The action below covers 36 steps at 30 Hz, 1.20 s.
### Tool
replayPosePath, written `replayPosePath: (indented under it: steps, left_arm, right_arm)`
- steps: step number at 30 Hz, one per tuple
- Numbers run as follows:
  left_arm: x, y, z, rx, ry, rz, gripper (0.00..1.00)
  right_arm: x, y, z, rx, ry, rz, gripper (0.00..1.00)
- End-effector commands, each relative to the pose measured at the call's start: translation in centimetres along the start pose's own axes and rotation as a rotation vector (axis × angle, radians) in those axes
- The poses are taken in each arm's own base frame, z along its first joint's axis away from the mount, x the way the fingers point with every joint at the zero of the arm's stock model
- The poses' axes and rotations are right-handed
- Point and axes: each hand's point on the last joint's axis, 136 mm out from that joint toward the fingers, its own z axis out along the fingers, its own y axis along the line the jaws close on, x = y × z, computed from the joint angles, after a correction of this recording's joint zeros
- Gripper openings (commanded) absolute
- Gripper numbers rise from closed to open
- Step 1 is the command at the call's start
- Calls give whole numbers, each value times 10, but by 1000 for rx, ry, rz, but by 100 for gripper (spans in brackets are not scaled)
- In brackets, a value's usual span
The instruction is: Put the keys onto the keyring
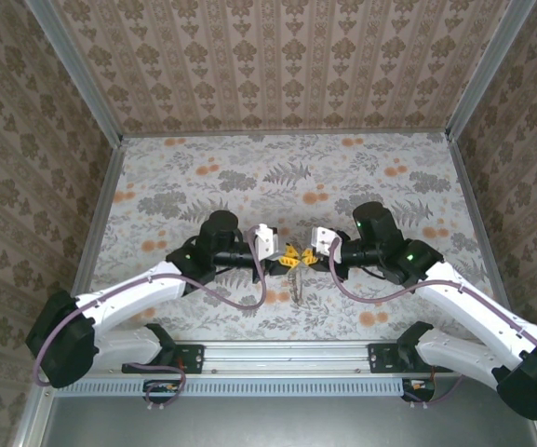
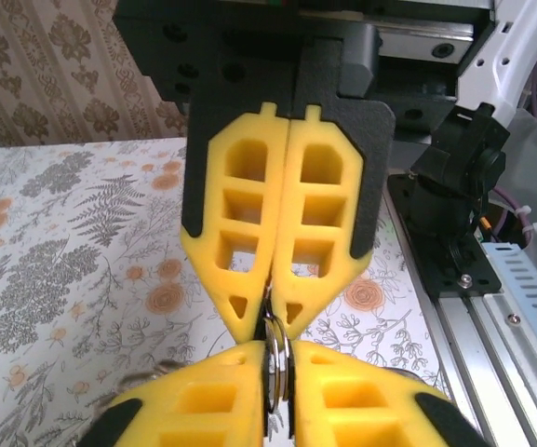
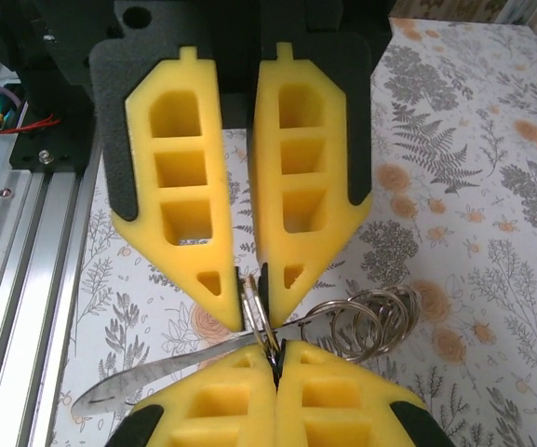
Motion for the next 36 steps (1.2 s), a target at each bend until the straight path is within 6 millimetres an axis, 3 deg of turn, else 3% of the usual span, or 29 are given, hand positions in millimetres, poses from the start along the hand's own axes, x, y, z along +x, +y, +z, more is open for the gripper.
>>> replayPosePath:
  steps: [1, 3, 8, 11, 15, 21, 25, 29, 33, 36]
  left_arm:
    - [-12, -1, 4, 17, 0, 57, 9]
    - [-10, -1, 5, 20, 9, 65, 0]
    - [-16, -4, 5, 24, -43, 107, 0]
    - [-24, -4, -1, 9, -106, 123, 0]
    - [-31, -6, -6, 21, -168, 140, 0]
    - [-37, -9, -9, 28, -221, 161, 0]
    - [-40, -10, -11, 25, -255, 169, 0]
    - [-42, -13, -11, 48, -274, 176, 0]
    - [-43, -16, -10, 66, -284, 184, 0]
    - [-45, -16, -9, 69, -297, 194, 0]
  right_arm:
    - [-13, -4, -3, 11, -14, -44, 0]
    - [-13, -4, -3, 11, -13, -44, 0]
    - [-8, -4, -3, 19, -10, -41, 1]
    - [-3, -3, -3, 27, -22, -21, 17]
    - [-3, 0, -6, 19, -47, -1, 26]
    - [-4, 6, -10, -6, -71, 1, 27]
    - [-18, 6, -22, 40, -146, -40, 28]
    - [-24, 4, -33, 93, -181, -53, 13]
    - [-18, 10, -33, 57, -155, -35, 0]
    - [-11, 15, -28, 16, -132, 5, 0]
